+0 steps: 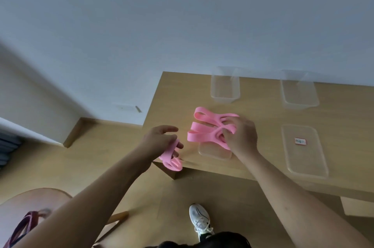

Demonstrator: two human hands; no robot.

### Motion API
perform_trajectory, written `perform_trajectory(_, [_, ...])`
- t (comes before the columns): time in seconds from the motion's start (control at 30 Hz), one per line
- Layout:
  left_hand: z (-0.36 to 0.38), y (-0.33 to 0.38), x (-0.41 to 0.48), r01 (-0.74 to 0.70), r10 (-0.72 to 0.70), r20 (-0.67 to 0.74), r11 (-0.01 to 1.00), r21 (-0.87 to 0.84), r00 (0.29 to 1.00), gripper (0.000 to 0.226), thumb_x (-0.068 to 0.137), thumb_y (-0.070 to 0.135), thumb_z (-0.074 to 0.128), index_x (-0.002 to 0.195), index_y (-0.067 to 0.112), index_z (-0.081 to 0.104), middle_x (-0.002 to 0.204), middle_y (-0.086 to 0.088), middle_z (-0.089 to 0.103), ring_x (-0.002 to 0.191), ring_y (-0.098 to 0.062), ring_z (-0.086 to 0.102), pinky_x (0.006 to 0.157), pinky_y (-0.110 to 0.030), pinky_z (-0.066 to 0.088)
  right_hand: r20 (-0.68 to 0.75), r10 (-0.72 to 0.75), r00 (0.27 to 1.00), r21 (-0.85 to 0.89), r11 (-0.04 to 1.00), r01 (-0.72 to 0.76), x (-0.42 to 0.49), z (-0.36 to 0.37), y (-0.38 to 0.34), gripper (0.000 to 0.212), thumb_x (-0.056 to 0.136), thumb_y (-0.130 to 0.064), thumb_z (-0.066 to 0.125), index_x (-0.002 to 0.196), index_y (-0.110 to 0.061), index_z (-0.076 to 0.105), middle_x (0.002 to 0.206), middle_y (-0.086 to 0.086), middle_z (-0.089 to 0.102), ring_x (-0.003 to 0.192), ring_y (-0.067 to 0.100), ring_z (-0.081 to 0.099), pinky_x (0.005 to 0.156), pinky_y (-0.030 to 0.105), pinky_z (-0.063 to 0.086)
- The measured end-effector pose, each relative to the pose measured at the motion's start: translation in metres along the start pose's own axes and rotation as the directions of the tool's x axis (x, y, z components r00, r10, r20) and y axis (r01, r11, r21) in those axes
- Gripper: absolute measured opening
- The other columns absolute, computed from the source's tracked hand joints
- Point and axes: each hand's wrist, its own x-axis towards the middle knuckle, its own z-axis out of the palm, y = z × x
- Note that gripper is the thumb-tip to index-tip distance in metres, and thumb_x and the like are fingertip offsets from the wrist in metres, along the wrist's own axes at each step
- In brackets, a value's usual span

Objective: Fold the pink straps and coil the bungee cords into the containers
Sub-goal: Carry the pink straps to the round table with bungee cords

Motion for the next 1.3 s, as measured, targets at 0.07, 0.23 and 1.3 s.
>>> perform_trajectory(0.07, [-0.004, 0.004, -0.007, -0.046, 0.047, 0.014, 0.999, -0.029, 0.999, 0.027, 0.1, 0.006, 0.05, 0.118, 0.017, 0.068, 0.082, -0.013, 0.079, 0.06, -0.024, 0.07, 0.061, -0.031, 0.06, 0.095, -0.108, 0.99, 0.139, 0.986, 0.094, -0.016, 0.006, -0.02, 0.029, 0.08, -0.013, 0.071, 0.105, -0.027, 0.075, 0.094, -0.016, 0.067, 0.095, 0.008, 0.059, 0.079, 0.023, 0.049])
perform_trajectory(0.23, [-0.011, 0.01, -0.036, -0.154, 0.158, 0.072, 0.986, -0.062, 0.985, 0.028, 0.098, 0.006, 0.052, 0.112, 0.019, 0.073, 0.083, -0.019, 0.077, 0.065, -0.025, 0.071, 0.071, -0.036, 0.062, 0.456, -0.237, 0.858, 0.218, 0.964, 0.151, -0.054, 0.03, -0.068, 0.022, 0.08, -0.04, 0.076, 0.099, -0.03, 0.073, 0.087, -0.012, 0.068, 0.078, 0.004, 0.059, 0.073, 0.023, 0.047])
perform_trajectory(1.3, [0.125, 0.067, -0.114, -0.671, 0.681, 0.12, 0.732, -0.121, 0.722, 0.015, 0.097, 0.02, 0.071, 0.101, 0.006, 0.067, 0.097, -0.022, 0.072, 0.079, -0.02, 0.064, 0.073, -0.038, 0.052, 0.317, -0.049, 0.947, 0.564, 0.813, -0.146, -0.151, -0.135, -0.004, 0.009, 0.083, -0.022, 0.074, 0.09, -0.021, 0.068, 0.088, -0.004, 0.07, 0.087, 0.012, 0.065, 0.081, 0.022, 0.05])
